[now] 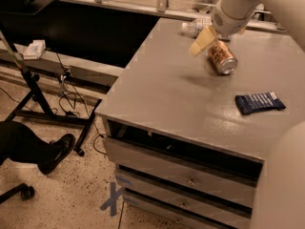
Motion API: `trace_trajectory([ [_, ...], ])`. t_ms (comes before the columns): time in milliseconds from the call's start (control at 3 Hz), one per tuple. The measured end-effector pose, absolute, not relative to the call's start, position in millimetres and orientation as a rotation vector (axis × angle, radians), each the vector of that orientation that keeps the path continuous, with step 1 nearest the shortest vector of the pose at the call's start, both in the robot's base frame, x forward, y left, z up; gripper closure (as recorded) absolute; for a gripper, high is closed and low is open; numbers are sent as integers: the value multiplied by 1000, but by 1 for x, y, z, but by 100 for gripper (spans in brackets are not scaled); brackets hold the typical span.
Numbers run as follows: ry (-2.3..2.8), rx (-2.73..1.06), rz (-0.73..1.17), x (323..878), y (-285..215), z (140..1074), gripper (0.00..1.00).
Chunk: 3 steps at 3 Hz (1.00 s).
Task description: Place orange can upright
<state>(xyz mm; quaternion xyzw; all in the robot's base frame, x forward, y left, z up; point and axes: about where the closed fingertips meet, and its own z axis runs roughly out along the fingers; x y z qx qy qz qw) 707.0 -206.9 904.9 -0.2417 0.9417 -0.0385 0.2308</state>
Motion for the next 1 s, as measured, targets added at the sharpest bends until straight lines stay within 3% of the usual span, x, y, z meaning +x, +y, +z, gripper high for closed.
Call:
trace_trajectory([
  [1000, 2744, -509, -201, 738, -222, 862, 0],
])
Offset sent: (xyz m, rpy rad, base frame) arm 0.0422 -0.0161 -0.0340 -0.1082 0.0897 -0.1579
